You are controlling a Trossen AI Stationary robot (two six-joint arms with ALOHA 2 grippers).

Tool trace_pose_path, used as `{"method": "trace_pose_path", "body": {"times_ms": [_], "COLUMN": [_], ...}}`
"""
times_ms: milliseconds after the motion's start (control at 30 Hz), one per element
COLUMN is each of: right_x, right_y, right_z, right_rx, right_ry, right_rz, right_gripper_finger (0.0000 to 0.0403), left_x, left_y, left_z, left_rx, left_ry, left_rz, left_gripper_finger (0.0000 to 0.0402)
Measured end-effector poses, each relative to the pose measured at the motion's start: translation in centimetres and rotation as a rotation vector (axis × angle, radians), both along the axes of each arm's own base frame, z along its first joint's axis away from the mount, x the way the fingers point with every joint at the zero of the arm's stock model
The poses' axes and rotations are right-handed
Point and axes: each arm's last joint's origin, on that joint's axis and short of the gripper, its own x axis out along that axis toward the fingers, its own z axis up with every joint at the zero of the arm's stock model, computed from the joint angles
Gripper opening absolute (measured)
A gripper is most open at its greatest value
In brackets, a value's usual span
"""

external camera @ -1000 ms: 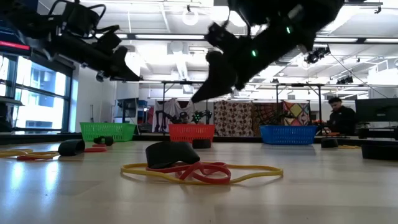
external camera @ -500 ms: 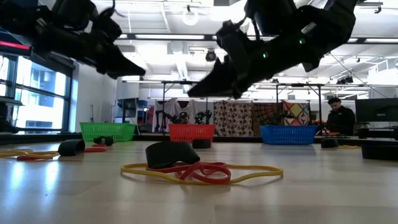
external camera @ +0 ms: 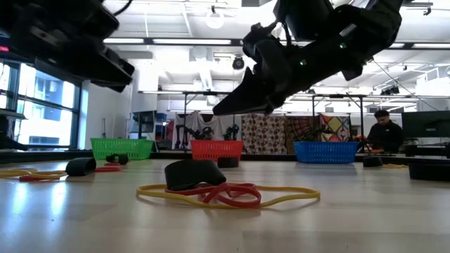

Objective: Sort rubber bands into baskets
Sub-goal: Put the black rubber band into the red bin

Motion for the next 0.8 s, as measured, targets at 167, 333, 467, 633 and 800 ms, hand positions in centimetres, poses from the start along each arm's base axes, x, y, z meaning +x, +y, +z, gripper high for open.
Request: {"method": "trace_pose_path", "body": {"times_ms": [167,333,467,633,800], "right_x": [-0.1,-0.2,-0.2,-0.2,-0.2], "right_y": [0.7,1.1,1.0,1.0,1.0], "right_z": [-0.1,-0.1,-0.1,-0.1,-0.1], "right_rx": [-0.001,-0.002,-0.005,-0.01,-0.01], "right_ry": [0.011,0.017,0.016,0.015,0.015], "right_rz": [0.02,0.031,0.024,0.014,0.014], "right_gripper_finger": [0.0,0.0,0.0,0.0,0.0], "left_x": [-0.4,-0.9,-1.3,-1.3,-0.6], "left_y": [-1.9,-3.3,-4.1,-4.9,-6.2], "left_z": [-0.1,-0.5,-0.4,-0.4,-0.7], "left_rx": [0.006,-0.052,-0.076,-0.031,0.078], "left_ry": [0.015,0.075,0.135,0.272,0.327], "left_rz": [-0.077,-0.107,-0.065,-0.003,-0.033], "left_gripper_finger": [0.0,0.0,0.0004,0.0031,0.0071]}}
